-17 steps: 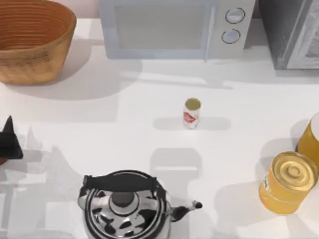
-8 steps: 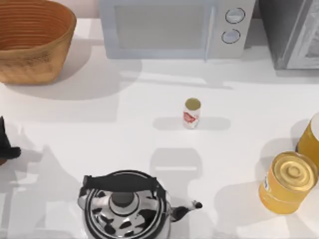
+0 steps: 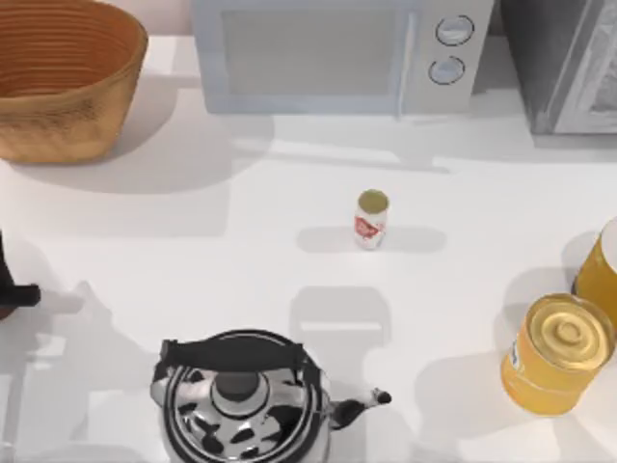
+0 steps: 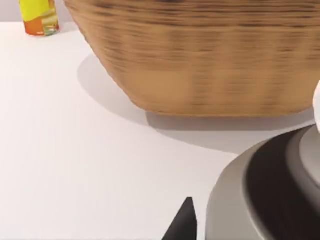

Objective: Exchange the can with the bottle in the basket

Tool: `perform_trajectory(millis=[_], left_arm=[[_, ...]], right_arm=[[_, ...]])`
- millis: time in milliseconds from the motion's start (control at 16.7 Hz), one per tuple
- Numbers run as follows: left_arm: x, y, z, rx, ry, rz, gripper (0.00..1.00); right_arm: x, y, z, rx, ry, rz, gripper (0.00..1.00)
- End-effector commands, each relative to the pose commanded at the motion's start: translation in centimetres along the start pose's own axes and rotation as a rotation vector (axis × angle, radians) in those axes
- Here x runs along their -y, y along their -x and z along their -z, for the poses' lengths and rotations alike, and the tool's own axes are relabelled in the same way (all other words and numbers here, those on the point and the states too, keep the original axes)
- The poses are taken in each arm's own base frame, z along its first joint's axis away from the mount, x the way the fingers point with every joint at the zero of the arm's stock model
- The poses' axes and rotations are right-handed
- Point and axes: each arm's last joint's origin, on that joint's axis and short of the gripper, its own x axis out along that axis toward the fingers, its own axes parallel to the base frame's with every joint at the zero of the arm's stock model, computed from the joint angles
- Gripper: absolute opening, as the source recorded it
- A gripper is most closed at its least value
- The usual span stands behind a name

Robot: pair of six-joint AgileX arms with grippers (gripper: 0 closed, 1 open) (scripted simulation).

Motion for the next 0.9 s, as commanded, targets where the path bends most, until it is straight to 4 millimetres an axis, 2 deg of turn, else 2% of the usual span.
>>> perform_trajectory(millis=[540,720,900], left_arm=[[-0.2,-0.2,-0.2,0.011,-0.003,-0.014,0.0],[-1.5,-2.0,-2.7,0.115,-0.027,-0.099,0.0],[-3.3,-4.5,-7.8,0.262,-0.054,-0.2,0.0]], right_arm=[[0.0,0.0,0.0,0.0,0.0,0.0,1.0],[0.0,0.0,0.0,0.0,0.0,0.0,1.0],[0.0,0.0,0.0,0.0,0.0,0.0,1.0]])
